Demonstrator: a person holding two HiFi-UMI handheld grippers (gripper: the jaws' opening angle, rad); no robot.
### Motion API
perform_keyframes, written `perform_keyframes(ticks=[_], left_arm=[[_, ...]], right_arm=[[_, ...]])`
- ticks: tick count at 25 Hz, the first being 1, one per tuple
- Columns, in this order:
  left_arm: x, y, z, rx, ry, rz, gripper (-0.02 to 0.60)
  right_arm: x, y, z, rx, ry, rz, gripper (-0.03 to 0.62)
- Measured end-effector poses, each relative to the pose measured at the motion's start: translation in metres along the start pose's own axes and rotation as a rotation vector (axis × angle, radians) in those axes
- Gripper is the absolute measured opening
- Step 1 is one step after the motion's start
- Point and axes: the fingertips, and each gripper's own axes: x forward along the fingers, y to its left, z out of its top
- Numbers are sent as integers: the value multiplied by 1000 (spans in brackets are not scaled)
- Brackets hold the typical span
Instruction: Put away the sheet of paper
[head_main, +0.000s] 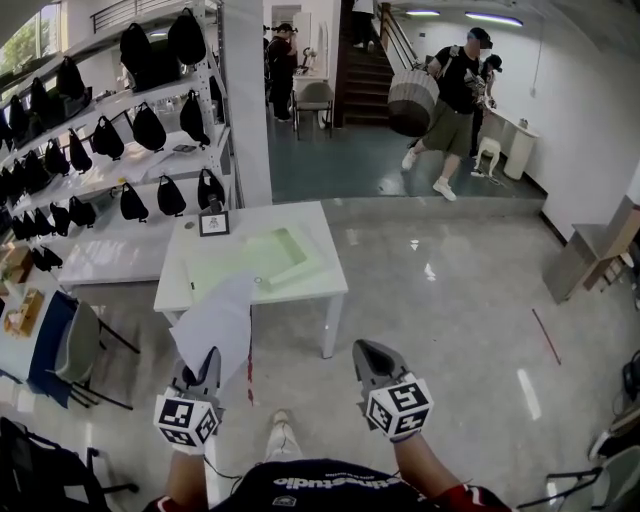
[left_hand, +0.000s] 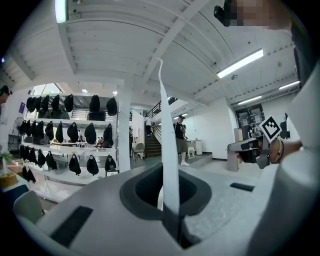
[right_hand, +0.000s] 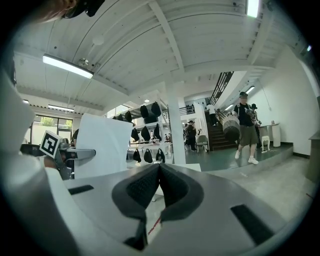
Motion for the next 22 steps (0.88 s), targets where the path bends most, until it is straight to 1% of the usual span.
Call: perform_keyframes(ticks=[11,22], left_arm=[[50,48,-1,-25,8,23,6],[131,97,6,-46,2,-14,6]], right_arm=[[64,-15,12,-8,20,6,3],[145,-38,34,-17,37,-21,3]])
